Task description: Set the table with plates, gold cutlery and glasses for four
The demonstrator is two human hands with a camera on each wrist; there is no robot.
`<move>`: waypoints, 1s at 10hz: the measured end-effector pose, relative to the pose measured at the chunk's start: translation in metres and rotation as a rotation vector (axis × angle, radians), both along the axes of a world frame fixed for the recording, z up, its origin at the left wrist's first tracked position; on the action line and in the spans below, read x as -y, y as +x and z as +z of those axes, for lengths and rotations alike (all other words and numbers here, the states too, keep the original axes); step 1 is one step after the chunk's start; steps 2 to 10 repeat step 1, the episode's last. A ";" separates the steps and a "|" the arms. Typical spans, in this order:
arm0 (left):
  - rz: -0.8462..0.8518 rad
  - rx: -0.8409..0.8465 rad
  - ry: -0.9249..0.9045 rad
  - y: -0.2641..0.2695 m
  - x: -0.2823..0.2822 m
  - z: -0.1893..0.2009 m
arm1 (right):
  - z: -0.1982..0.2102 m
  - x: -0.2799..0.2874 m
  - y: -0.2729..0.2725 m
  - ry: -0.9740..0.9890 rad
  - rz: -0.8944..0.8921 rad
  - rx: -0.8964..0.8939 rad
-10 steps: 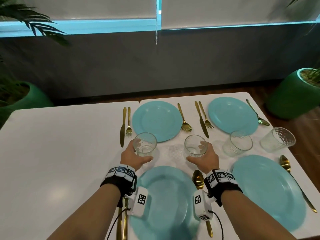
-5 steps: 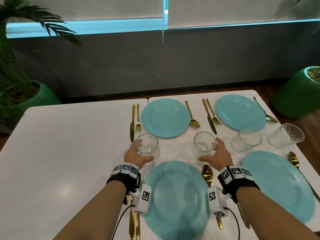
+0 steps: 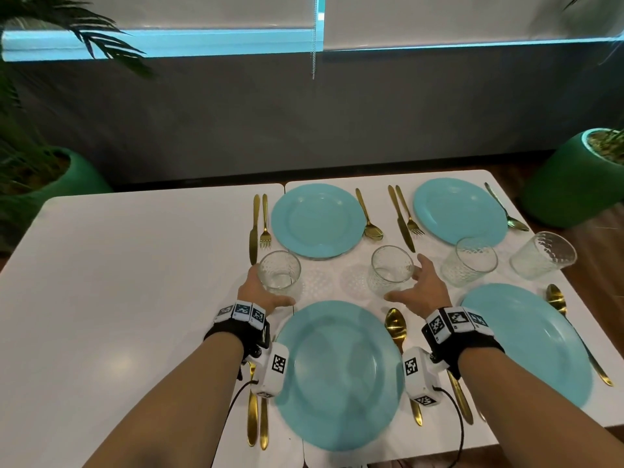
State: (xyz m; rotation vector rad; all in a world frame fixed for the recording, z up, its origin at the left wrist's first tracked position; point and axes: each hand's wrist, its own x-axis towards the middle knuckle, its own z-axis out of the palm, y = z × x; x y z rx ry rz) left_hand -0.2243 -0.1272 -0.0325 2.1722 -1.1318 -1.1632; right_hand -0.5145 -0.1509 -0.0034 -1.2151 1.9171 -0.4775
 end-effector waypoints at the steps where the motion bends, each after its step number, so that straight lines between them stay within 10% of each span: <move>1: 0.010 0.027 0.065 0.002 0.001 0.000 | 0.000 -0.001 0.000 -0.008 -0.017 0.027; 10: 0.010 0.027 0.065 0.002 0.001 0.000 | 0.000 -0.001 0.000 -0.008 -0.017 0.027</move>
